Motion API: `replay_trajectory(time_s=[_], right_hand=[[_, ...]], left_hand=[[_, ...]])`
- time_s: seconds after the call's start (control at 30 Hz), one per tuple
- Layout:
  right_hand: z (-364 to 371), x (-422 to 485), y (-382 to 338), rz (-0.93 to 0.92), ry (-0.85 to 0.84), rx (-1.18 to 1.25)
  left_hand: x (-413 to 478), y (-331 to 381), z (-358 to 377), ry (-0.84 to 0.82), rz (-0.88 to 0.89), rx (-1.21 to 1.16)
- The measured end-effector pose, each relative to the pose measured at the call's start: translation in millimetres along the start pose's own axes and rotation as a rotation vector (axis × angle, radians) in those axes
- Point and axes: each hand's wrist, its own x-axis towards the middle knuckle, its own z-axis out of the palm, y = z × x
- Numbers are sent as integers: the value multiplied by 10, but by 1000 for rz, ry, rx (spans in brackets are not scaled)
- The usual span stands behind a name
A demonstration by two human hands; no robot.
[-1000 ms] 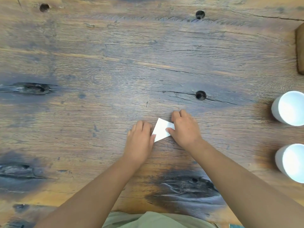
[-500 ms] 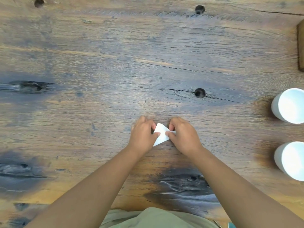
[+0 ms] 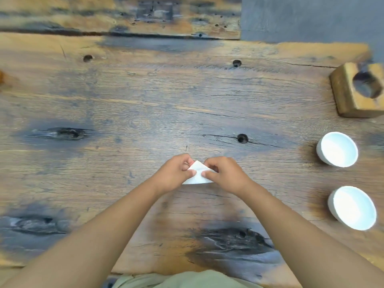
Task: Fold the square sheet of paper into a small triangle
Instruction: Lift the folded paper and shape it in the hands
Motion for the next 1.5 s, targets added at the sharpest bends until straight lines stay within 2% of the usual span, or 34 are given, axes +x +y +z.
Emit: replay_trajectory(time_s=[0.23, 0.6, 0.83, 0.97, 1.1, 1.5], right_hand=[[-515, -303, -679, -5, 203, 86], [-1389, -1058, -1945, -234, 436, 172], [-1715, -1465, -2511, -365, 557, 171], [-1829, -1630, -2775, -409, 602, 162], [-1895, -1750, -2930, -455, 624, 187], [-1901, -1764, -2842, -446, 608, 202]], left_hand=[[-501, 704, -356, 83, 138, -8], [-1487, 2048, -773, 271, 475, -5], [-2057, 2581, -908, 347, 643, 1], [-2290, 2767, -990, 413, 693, -6], [-2450, 2863, -1048, 558, 735, 115], [-2444, 2860, -1012, 546, 702, 110]])
